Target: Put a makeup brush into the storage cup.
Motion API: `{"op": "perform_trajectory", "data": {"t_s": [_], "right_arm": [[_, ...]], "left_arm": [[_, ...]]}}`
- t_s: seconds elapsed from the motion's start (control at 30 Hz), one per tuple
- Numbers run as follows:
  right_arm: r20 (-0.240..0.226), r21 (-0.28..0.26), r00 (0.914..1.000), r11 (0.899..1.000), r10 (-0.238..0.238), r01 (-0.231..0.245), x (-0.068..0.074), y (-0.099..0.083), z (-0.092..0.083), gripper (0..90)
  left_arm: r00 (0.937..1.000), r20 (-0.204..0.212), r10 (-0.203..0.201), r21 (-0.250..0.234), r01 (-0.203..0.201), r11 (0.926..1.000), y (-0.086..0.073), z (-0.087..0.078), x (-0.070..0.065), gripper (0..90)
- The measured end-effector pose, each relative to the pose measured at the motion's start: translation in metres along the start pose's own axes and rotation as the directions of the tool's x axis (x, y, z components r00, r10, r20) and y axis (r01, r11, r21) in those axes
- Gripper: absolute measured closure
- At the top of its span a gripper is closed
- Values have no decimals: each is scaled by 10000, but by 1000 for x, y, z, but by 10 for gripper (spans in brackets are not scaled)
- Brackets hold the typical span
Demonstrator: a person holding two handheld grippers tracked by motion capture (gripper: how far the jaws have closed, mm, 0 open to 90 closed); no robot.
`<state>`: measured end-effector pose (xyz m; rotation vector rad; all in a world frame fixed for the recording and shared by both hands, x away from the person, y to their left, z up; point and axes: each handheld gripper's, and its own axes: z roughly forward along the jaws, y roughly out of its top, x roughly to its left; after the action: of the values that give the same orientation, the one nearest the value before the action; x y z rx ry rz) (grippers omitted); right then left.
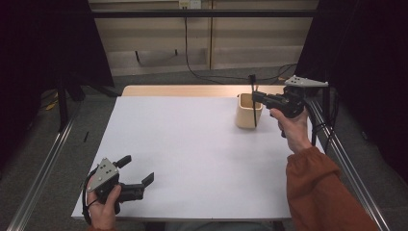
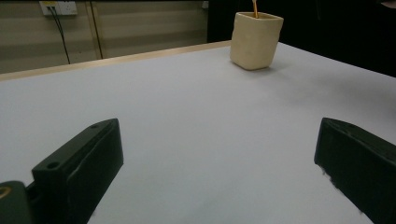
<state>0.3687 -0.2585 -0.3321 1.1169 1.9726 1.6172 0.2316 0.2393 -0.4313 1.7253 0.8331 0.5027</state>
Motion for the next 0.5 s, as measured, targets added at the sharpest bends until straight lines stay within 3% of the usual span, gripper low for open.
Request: {"op": "perform_trajectory", "data": {"t_s": [0.5], "right_arm": [[543,-121,9985,9999,-40,47,-17,14,13,860]], "left_arm": [[10000,34,27,12,-27,10000,0,1,0,12]]}}
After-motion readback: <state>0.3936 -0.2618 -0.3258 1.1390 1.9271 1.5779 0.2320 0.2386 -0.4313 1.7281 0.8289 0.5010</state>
